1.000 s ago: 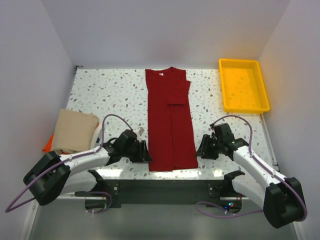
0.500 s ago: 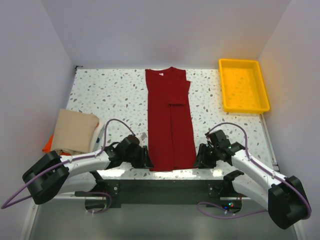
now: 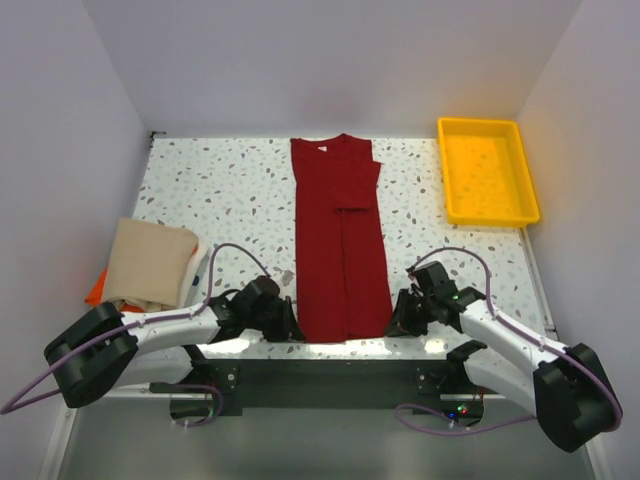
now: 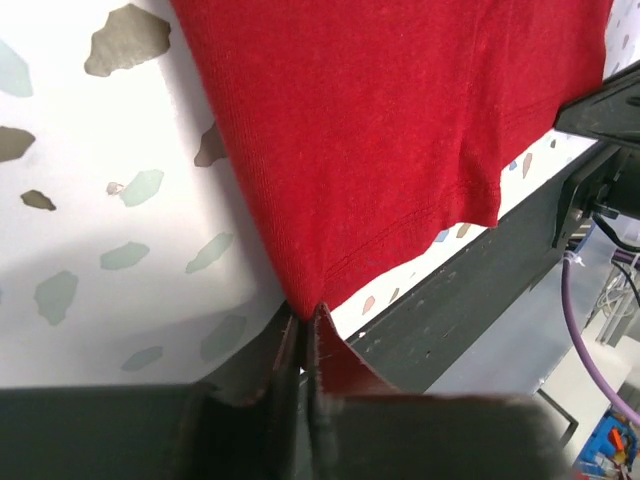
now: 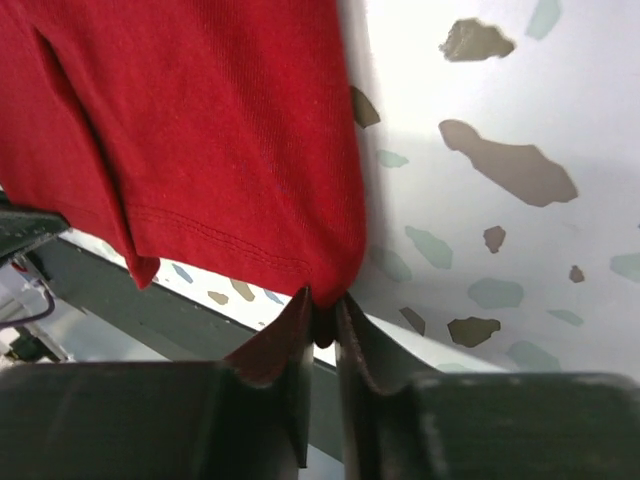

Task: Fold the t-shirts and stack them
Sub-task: Fold the tshirt

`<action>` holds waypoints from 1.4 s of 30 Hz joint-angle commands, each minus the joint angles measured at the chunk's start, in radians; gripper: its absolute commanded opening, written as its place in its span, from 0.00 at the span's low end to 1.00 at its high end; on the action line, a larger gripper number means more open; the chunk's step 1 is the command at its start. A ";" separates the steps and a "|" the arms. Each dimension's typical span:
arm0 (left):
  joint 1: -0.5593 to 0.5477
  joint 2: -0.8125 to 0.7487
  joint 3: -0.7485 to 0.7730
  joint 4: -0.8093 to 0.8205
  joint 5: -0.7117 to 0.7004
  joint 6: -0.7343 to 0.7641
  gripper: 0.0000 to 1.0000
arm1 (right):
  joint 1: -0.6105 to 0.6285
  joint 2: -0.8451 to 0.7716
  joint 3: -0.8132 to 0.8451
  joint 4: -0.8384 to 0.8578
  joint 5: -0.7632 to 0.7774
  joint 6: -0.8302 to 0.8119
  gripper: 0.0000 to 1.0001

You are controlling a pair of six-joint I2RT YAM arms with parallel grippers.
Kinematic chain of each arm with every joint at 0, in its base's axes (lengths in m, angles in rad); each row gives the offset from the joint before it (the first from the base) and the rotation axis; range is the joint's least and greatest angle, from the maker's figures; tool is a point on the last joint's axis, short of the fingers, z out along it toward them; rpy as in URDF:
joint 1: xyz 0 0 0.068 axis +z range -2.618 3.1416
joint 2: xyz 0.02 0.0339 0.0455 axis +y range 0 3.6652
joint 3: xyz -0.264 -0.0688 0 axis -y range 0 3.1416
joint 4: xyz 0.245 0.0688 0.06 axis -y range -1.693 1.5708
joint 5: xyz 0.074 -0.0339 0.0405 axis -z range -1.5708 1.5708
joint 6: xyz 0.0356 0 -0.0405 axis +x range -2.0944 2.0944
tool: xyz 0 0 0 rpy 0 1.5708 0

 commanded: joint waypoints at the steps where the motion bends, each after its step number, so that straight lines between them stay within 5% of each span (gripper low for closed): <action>1: -0.012 0.014 -0.032 -0.087 -0.031 0.010 0.00 | 0.027 0.013 -0.029 0.013 0.028 0.004 0.12; 4: -0.018 0.014 -0.030 -0.107 -0.029 0.020 0.00 | 0.066 -0.010 -0.020 -0.006 0.040 0.012 0.00; 13: -0.034 -0.069 -0.012 -0.249 -0.028 0.060 0.00 | 0.236 -0.157 0.006 -0.134 0.132 0.092 0.00; 18: -0.032 -0.053 0.126 -0.311 -0.075 0.115 0.00 | 0.239 -0.147 0.138 -0.191 0.198 0.032 0.00; 30: 0.132 0.191 0.518 -0.227 -0.103 0.215 0.00 | 0.218 0.274 0.514 -0.007 0.326 -0.053 0.00; 42: 0.235 0.448 0.721 -0.081 -0.143 0.134 0.00 | 0.018 0.596 0.752 0.127 0.313 -0.077 0.00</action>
